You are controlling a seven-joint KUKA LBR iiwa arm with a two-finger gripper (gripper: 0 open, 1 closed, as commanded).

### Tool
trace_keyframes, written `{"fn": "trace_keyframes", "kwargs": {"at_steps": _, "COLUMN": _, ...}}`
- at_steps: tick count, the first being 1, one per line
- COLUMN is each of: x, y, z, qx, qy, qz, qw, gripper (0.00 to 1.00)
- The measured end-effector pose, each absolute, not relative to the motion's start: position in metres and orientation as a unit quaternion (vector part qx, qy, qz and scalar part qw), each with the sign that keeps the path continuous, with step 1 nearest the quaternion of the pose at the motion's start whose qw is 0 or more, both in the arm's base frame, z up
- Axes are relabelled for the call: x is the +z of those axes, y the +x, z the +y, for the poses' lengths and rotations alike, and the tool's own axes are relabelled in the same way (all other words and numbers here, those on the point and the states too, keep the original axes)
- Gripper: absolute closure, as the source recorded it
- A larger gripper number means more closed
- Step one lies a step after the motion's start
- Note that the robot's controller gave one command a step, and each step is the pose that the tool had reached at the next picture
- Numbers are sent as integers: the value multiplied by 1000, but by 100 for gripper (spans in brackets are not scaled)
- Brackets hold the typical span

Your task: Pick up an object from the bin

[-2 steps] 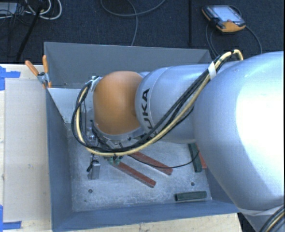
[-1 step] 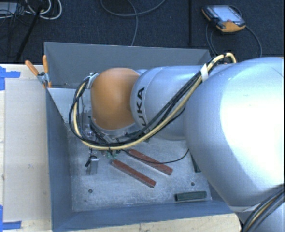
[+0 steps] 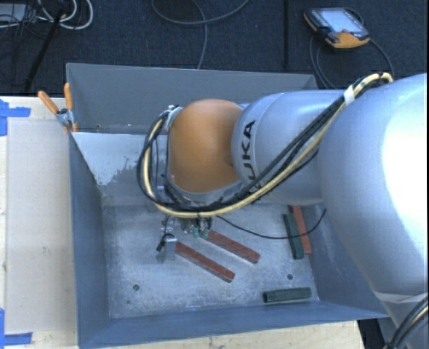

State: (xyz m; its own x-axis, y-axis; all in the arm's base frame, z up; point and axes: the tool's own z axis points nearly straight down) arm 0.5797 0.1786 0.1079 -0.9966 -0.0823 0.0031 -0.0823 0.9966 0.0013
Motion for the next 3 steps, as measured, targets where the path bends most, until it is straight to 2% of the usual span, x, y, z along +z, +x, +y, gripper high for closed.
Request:
{"fn": "trace_keyframes", "kwargs": {"at_steps": 1, "x": 115, "y": 587, "z": 153, "qx": 0, "qy": 28, "qz": -1000, "qw": 0, "gripper": 100}}
{"fn": "trace_keyframes", "kwargs": {"at_steps": 2, "x": 116, "y": 588, "z": 163, "qx": 0, "qy": 22, "qz": -1000, "qw": 0, "gripper": 0}}
{"fn": "trace_keyframes", "kwargs": {"at_steps": 3, "x": 116, "y": 589, "z": 163, "qx": 0, "qy": 21, "qz": -1000, "qw": 0, "gripper": 0}}
